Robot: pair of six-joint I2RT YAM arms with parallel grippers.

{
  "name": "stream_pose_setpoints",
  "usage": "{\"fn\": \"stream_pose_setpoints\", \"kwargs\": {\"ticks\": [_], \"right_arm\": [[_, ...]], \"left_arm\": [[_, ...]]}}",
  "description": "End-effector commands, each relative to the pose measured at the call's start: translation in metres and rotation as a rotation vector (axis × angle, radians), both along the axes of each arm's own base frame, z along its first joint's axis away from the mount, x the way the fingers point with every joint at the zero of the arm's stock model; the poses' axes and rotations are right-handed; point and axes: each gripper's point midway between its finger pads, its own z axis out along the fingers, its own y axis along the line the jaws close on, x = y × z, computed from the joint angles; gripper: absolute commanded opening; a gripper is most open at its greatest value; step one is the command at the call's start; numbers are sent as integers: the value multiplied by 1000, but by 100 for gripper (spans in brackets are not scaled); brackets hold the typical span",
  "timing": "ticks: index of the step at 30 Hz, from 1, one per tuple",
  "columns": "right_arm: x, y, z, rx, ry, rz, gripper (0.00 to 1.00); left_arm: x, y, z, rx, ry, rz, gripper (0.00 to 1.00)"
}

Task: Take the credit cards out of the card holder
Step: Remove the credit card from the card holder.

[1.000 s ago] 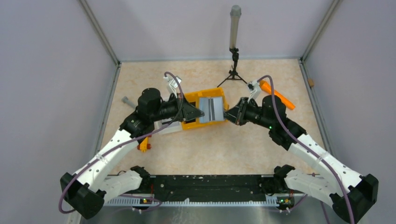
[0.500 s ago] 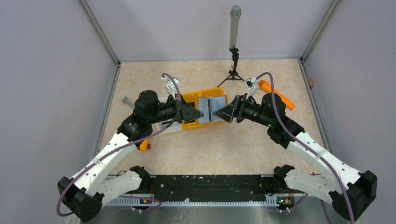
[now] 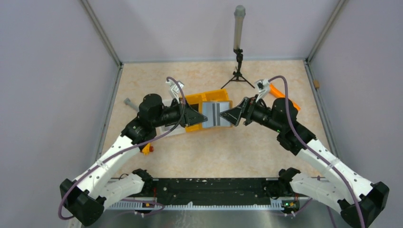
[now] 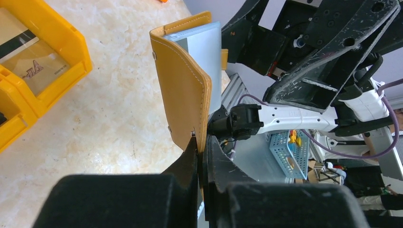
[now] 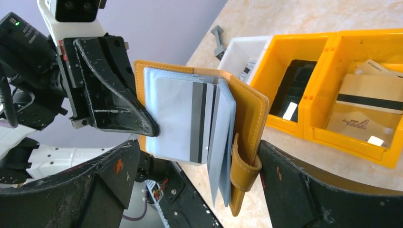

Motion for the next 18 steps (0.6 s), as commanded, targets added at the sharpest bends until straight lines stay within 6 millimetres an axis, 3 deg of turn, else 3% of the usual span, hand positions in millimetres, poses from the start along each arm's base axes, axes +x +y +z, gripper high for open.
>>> {"fn": "stream_pose_setpoints", "kwargs": {"ticks": [1,4,6,11,13,14,18], "right_arm": [[-7,14,2,-11,-12,80,93],[-4,18,-7,-40,8,80,94],[-3,18,-10,-51,13,78,88],[1,16,-16,-67,18,57,48],[-1,14,-16,-60,18,49,40],[-1,13,-16,-53,18,44,28],[1,1,-16,-64,7,-13,8]], "left_arm": [[-3,-6,19,-66,-71,-45,0],[-4,-8,25,-88,-88,-59,0],[-5,-9,27,-105,-90,-67,0],[-10,-12,31,-144,-93,-105,0],[-10,-12,28,-141,-92,-103,0],[-10,-12,27,-138,-93,-102,0],[-9,-10,26,-139,-94,-100,0]]}}
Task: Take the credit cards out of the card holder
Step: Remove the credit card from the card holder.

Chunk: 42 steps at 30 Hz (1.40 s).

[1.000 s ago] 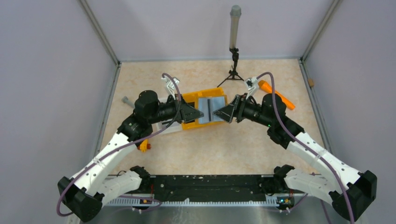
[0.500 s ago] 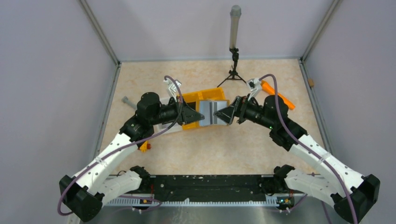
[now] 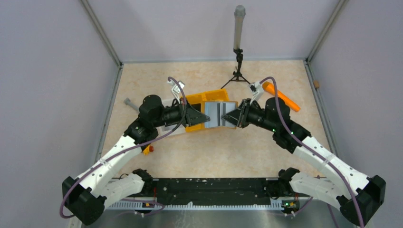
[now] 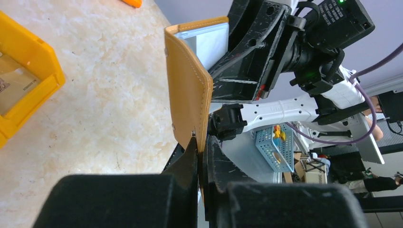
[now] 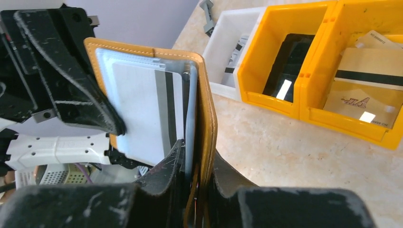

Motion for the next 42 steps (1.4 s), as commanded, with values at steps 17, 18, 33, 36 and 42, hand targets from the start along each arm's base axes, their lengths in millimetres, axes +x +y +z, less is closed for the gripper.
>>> {"fn": "stream_pose_setpoints", "kwargs": {"ticks": [17,18,33,36,42], "right_arm": [[-2,-4,14,13,-47,-12,5],[-3,-4,14,14,-48,-6,5],[-2,-3,5,-3,-27,-4,5],[0,-5,0,-13,-18,-14,5],[-1,-4,-4,-6,-8,-7,5]], "left_arm": [[0,-3,9,-28,-61,-43,24],[1,-3,6,-17,-54,-36,23],[0,-5,-1,-6,-56,-56,29],[-8,-4,7,-30,-79,-92,43],[-13,0,10,-35,-98,-92,29]]}}
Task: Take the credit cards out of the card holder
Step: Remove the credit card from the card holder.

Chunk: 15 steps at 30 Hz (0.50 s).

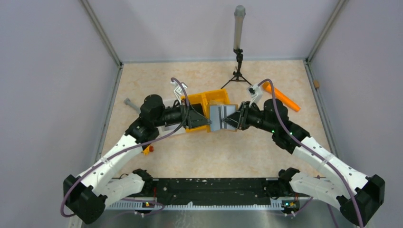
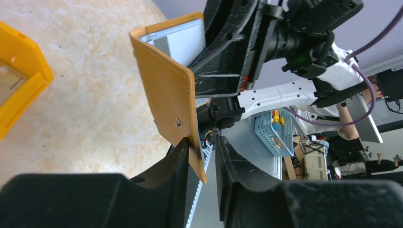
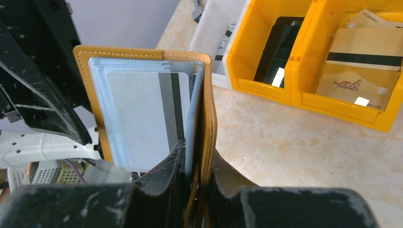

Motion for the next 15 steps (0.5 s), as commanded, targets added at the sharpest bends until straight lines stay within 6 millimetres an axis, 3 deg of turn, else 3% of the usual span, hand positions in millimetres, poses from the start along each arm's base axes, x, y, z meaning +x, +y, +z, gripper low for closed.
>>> {"fn": "stream_pose_setpoints", "kwargs": {"ticks": [1,3,5,8,11,12,15], "right_arm": [[3,2,8,29,-30,3,5],[2,3,9,36,-31,11,5],[0,4,13,46,-35,21,5],[-3,5,17,49,-40,39,5],[-4,2,15,32,-39,32,5],[-4,1,15,38,-40,28,5],[-5,2,16,50,-41,30,5]], "left_arm": [[-7,4,18,-48,-84,-20,27],[-6,3,16,-44,-77,-21,20],[-4,2,13,-37,-64,-17,22],[1,0,7,-18,-37,-11,53],[3,-1,-1,22,-20,-13,67],[5,-1,-2,28,-20,-10,68],[6,-3,-2,23,-21,-13,45]]}}
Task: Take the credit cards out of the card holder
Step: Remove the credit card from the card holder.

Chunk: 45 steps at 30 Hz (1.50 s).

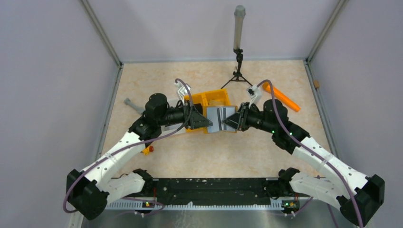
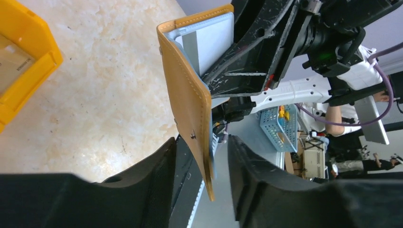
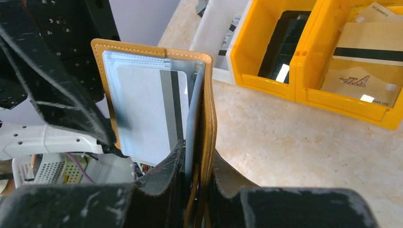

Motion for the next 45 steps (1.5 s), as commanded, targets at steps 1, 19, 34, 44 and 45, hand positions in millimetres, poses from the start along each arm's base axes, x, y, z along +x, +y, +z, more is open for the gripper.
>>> {"fn": "stream_pose_setpoints", "kwargs": {"ticks": [1,19,34,44,45], "right_arm": [[0,1,23,54,-58,9,5],[0,0,20,57,-53,12,5],[-3,1,27,72,-61,25,5],[-2,3,23,87,-61,30,5],[-2,4,19,89,-55,32,5]], "left_arm": [[4,-2,14,-19,-55,-6,37],[-8,-1,30,-88,-94,-52,33],[-4,0,21,-56,-87,-35,19],[-5,-2,28,-90,-93,-45,5],[-7,-3,30,-109,-92,-56,4]]}}
